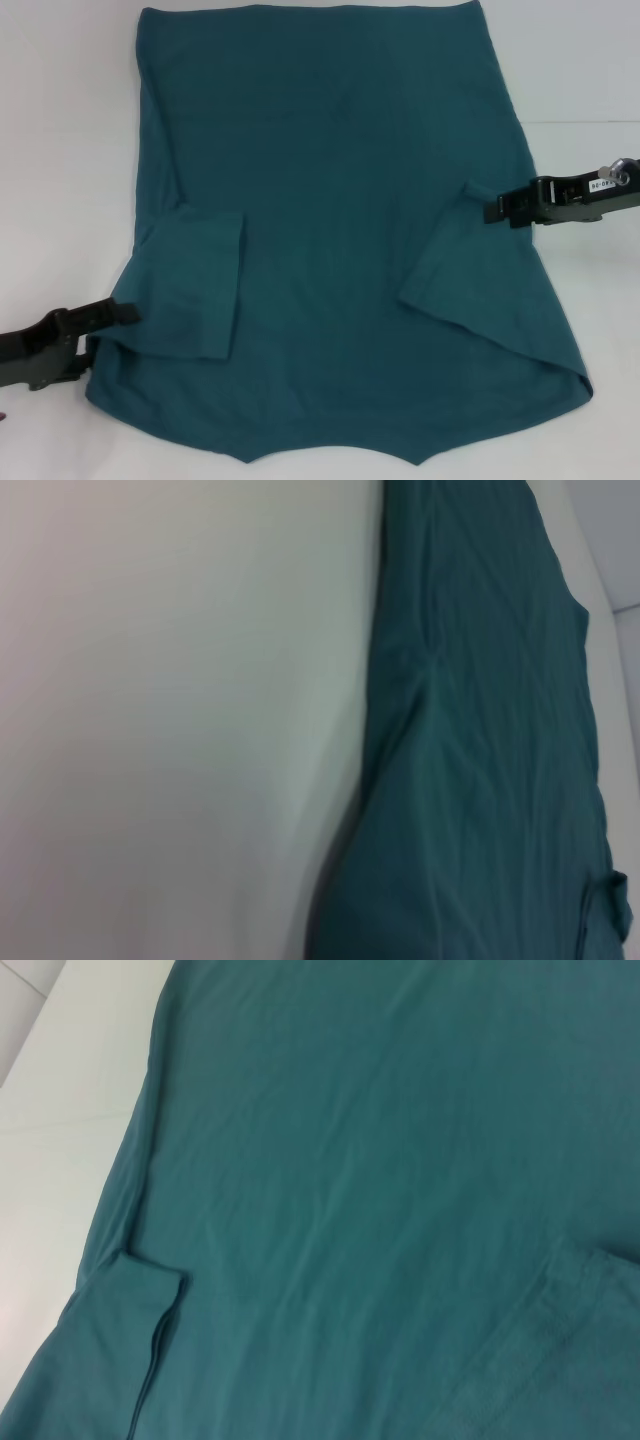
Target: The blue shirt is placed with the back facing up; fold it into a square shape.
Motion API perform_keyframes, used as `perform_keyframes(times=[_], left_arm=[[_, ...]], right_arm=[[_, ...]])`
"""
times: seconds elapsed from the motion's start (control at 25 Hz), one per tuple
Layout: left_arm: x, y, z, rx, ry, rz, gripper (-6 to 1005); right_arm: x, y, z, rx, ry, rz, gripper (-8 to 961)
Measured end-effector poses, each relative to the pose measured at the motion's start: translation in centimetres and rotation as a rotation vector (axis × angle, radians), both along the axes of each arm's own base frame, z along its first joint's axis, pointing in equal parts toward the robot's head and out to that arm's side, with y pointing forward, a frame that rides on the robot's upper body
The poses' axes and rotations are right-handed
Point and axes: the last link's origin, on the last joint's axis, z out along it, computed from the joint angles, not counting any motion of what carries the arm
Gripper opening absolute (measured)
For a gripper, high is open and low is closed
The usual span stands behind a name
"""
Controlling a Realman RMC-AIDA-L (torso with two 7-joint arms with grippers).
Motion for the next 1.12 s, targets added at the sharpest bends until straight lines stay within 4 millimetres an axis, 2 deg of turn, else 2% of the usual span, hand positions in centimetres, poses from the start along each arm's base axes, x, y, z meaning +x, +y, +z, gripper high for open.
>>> perform_keyframes(times=[0.16, 0.4, 0.6, 1.12], left_arm=[[0.6, 0.1, -0.1, -0.013, -0.019, -0.022, 861], [-0.5, -0.8, 0.8, 0.031, -0.035, 0.026, 855], [-0.6, -1.2, 0.4, 0.016, -0.036, 0.028, 851], [0.2, 0.5, 0.1, 0.009, -0.021, 0.022, 840]], right_arm=[[0.1, 0.0, 0.1, 0.002, 0.000, -0.001, 492], [0.3, -0.1, 0.2, 0.004, -0.001, -0.007, 491], [0.4, 0.0, 0.4, 0.013, 0.003, -0.008, 490], [0.5, -0.1, 0.6, 0.018, 0.009, -0.006, 492]])
